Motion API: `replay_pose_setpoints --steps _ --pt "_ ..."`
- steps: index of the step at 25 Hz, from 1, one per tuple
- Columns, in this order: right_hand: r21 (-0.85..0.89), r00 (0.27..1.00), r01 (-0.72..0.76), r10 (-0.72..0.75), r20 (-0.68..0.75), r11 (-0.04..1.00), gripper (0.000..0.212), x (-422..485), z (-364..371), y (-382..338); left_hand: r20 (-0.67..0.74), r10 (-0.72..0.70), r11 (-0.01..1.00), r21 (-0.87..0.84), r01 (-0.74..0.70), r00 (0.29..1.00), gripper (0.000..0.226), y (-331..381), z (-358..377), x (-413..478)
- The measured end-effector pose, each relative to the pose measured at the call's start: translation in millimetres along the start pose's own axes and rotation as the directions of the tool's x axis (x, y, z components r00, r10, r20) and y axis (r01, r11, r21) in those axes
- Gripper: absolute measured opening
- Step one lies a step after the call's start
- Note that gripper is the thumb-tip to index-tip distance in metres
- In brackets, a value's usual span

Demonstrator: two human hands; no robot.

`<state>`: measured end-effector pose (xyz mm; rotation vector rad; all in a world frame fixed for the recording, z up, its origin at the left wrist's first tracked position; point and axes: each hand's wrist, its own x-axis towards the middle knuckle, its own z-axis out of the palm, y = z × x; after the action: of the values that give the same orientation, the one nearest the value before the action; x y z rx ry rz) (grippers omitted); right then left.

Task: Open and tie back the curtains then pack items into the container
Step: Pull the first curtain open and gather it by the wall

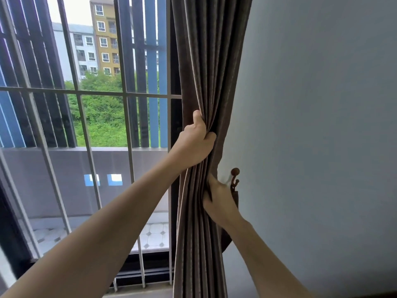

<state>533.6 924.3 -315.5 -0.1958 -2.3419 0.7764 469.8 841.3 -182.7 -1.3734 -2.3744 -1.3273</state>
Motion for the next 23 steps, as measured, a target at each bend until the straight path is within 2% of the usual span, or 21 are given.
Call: replay_pose_setpoints --steps 1,3,5,6,8,10,11,13,15,20,23 --pt "0.028 1.0 0.003 -0.004 0.027 1.0 0.053 -1.0 3.0 -1.5 -0.015 0.008 1.0 -0.009 -0.009 1.0 0.058 1.8 2.1 -0.5" --pt "0.117 0.995 0.014 -0.025 0.098 0.993 0.065 -6.3 8.3 -1.2 -0.079 0.048 0.997 0.07 -0.042 0.996 0.072 4.0 6.7 -0.6" --pt "0.346 0.989 -0.008 -0.044 0.142 0.938 0.064 -9.4 11.0 2.9 -0.157 0.06 0.994 0.104 -0.044 0.986 0.074 0.5 10.2 1.0" --pt "0.469 0.993 -0.051 -0.003 0.114 0.882 0.064 -7.3 10.9 3.5 -0.175 0.042 0.998 0.054 -0.033 0.984 0.069 -1.5 10.3 1.7" --pt "0.615 0.986 -0.146 0.168 0.022 0.775 0.062 7.1 2.3 -2.2 -0.161 0.014 0.991 -0.127 -0.035 0.987 0.052 -4.7 9.1 1.4" --pt "0.699 0.966 -0.145 0.252 -0.052 0.7 0.052 30.2 -14.1 -12.9 -0.143 0.02 0.948 -0.312 -0.064 0.99 0.035 -3.3 7.7 -1.7" --pt "0.724 0.966 -0.139 0.254 -0.051 0.676 0.053 42.2 -24.3 -16.8 -0.137 0.019 0.918 -0.39 -0.071 0.99 0.032 -3.1 7.1 -2.1" --pt "0.738 0.968 -0.135 0.246 -0.044 0.661 0.073 60.1 -43.8 -22.3 -0.098 -0.029 0.858 -0.514 -0.025 0.995 0.034 -3.9 5.4 -1.3" --pt "0.734 0.965 -0.175 0.262 -0.004 0.656 0.084 69.2 -56.7 -24.0 -0.045 -0.058 0.825 -0.564 0.023 0.997 0.034 -7.7 3.5 0.9" --pt "0.811 0.971 -0.228 0.192 0.145 0.539 0.078 62.9 -64.3 -19.9 0.061 -0.042 0.828 -0.557 0.068 0.997 0.037 -9.1 -1.5 5.8" --pt "0.806 0.965 -0.254 0.202 0.17 0.534 0.08 62.2 -63.5 -18.4 0.094 -0.007 0.854 -0.517 0.055 0.996 0.037 -3.4 -3.4 5.4"
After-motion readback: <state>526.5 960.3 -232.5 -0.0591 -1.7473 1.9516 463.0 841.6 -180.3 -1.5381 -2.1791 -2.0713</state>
